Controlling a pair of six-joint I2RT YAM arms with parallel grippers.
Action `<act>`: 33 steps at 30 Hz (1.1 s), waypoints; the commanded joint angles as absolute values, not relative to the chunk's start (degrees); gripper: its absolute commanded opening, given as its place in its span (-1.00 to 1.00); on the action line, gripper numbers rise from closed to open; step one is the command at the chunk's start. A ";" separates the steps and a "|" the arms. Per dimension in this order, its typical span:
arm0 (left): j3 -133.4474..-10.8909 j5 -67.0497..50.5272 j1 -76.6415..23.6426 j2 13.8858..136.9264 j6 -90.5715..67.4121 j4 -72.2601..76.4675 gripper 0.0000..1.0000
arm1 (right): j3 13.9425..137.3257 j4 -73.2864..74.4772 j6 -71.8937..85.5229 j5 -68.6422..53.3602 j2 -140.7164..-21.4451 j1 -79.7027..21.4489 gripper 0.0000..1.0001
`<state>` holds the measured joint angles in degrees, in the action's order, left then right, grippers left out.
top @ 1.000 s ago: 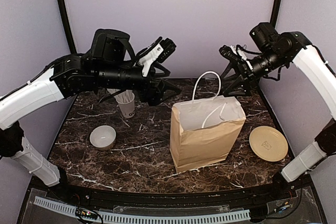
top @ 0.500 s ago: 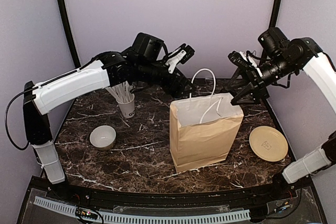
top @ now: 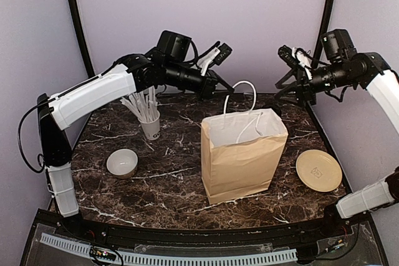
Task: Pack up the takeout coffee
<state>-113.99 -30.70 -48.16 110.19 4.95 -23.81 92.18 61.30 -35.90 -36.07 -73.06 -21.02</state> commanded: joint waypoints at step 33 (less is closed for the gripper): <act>-88.07 -28.14 -76.29 89.39 9.21 -17.98 -1.00 | 84.49 49.00 -28.94 -36.57 -73.01 -18.12 0.05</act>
